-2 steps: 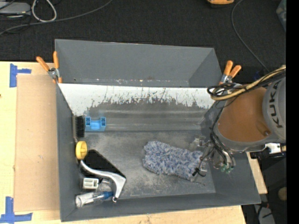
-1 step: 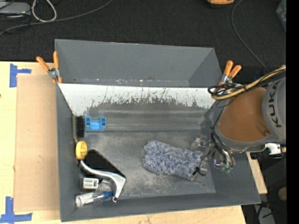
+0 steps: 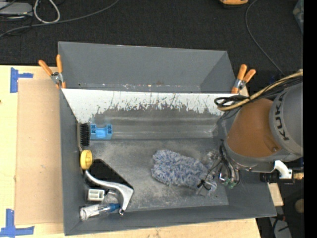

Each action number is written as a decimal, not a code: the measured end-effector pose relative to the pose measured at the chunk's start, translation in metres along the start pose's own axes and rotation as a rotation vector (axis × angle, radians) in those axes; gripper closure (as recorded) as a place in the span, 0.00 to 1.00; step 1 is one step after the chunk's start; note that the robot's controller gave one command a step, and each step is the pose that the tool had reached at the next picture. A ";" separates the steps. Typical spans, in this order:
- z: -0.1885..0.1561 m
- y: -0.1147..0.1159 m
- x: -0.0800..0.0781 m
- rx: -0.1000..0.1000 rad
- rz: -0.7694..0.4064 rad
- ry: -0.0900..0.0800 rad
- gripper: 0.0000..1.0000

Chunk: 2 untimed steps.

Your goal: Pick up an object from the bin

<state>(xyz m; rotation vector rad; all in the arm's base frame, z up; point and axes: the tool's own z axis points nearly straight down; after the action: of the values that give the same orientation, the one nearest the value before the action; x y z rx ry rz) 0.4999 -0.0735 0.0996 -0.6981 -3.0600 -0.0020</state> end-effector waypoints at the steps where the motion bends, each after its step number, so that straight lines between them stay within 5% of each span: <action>1: 0.009 0.026 -0.018 -0.001 0.037 -0.002 0.00; 2: 0.023 0.005 0.005 0.002 0.110 0.003 0.00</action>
Offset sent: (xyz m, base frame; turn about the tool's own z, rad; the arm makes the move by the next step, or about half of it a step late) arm -0.0175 0.0021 -0.0296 0.1451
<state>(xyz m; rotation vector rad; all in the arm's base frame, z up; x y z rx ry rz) 0.4974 -0.0662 0.0762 -0.8640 -3.0135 0.0003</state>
